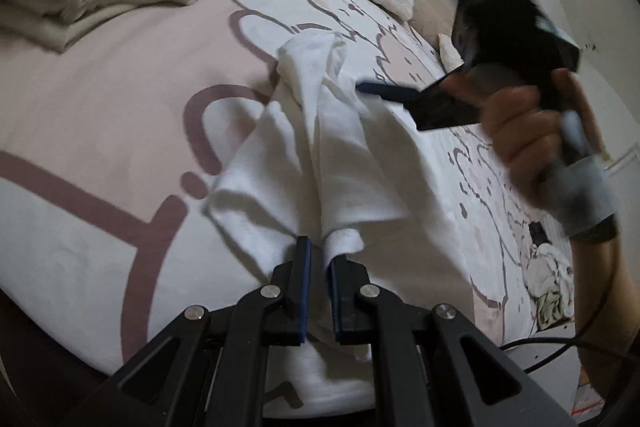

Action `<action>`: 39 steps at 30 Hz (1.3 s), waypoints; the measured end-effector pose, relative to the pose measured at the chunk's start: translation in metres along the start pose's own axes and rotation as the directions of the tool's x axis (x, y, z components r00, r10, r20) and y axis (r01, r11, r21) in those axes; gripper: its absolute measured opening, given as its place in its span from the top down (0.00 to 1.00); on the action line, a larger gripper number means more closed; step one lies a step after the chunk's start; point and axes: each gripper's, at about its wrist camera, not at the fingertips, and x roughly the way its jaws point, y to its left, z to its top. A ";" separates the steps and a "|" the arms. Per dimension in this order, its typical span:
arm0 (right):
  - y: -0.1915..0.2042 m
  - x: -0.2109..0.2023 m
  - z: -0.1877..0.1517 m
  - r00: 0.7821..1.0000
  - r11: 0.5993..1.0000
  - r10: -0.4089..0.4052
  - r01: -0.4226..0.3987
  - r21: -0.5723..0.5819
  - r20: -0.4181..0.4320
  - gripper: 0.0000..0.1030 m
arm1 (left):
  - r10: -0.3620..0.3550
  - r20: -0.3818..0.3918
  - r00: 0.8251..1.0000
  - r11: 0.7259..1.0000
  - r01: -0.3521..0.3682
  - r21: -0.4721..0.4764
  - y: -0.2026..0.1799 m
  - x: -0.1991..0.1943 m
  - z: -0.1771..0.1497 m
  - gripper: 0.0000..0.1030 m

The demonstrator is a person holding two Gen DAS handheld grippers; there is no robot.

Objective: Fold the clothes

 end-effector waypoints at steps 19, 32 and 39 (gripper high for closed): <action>-0.017 0.015 0.010 0.988 0.983 0.154 -0.154 0.100 0.012 0.19 | 0.028 0.043 0.999 0.988 -0.021 -0.154 0.039 -0.040 -0.005 0.91; -0.009 -0.063 -0.023 0.977 0.985 0.166 -0.158 -0.075 0.133 0.19 | -0.081 0.081 0.993 0.987 0.069 0.148 -0.044 -0.030 0.053 0.91; -0.097 -0.121 -0.044 0.914 0.976 0.123 -0.181 0.118 0.387 0.36 | 0.051 -0.020 0.999 0.968 -0.044 0.247 -0.056 0.047 0.126 0.91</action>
